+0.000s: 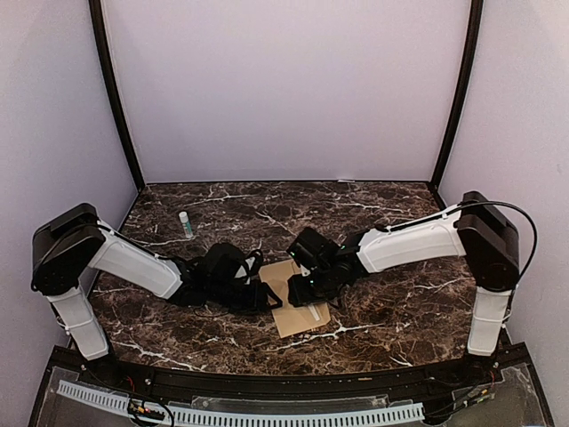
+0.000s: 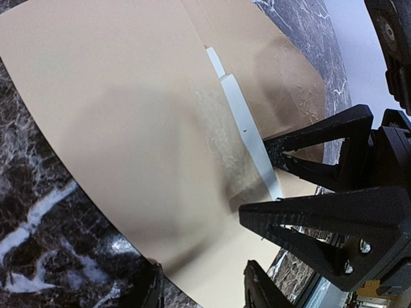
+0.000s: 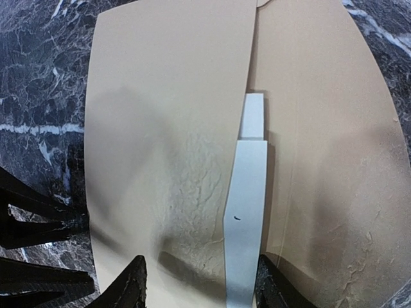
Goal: Place the letter into the envelope and seal it
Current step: Place the letter in the envelope.
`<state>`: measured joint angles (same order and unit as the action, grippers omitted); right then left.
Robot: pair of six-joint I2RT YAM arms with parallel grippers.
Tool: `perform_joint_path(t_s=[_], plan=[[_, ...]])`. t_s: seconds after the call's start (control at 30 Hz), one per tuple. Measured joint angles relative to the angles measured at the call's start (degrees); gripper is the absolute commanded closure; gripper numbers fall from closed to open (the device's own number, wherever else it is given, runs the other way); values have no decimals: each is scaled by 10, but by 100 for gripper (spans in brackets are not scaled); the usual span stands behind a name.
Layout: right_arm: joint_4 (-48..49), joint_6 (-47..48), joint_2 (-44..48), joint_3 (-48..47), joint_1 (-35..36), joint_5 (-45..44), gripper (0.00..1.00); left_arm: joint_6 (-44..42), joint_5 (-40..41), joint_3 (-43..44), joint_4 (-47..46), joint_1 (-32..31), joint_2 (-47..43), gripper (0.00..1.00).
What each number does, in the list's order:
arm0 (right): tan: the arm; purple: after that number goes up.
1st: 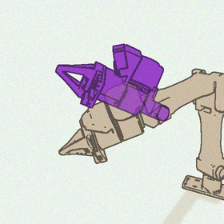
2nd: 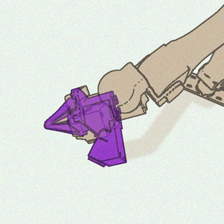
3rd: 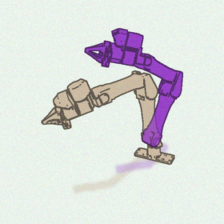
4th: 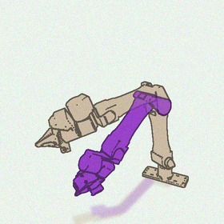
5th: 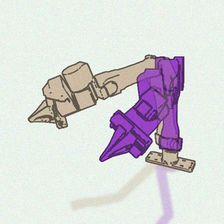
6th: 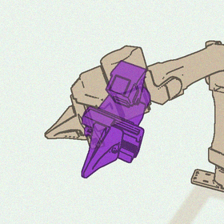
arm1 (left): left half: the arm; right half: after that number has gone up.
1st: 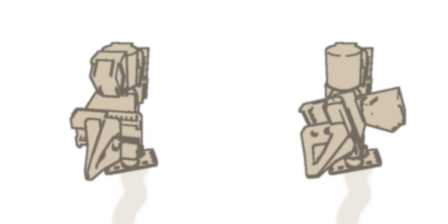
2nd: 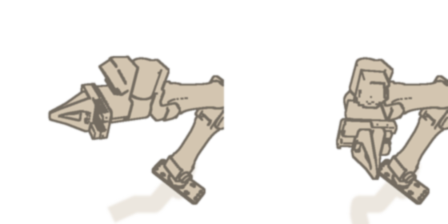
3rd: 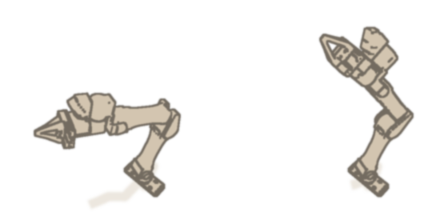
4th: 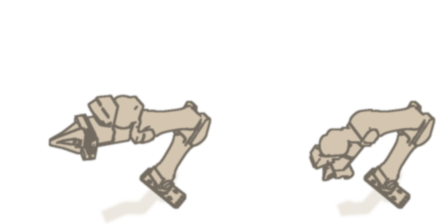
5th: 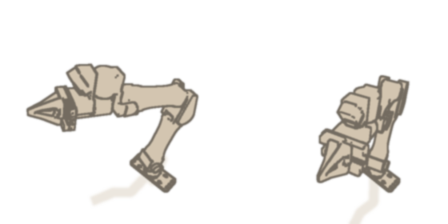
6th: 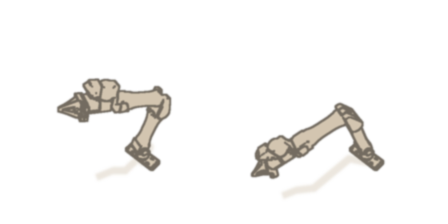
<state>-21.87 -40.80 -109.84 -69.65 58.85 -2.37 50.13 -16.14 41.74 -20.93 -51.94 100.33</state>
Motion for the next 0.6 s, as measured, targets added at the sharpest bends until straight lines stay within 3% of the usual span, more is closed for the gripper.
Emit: perform_joint_path(t_s=[0.4, 0.47, 0.6], plan=[[-7, 13, -2, -8, 0, -3, 45, 0, -3, 5, -1, 1, 5, 59], [-8, 12, 3, -8, 0, -5, 39, 0, 6, 4, 3, 1, 0, 56], [-13, 15, 46, -8, 0, -11, 25, -3, 32, -5, 37, 2, -48, 35]])
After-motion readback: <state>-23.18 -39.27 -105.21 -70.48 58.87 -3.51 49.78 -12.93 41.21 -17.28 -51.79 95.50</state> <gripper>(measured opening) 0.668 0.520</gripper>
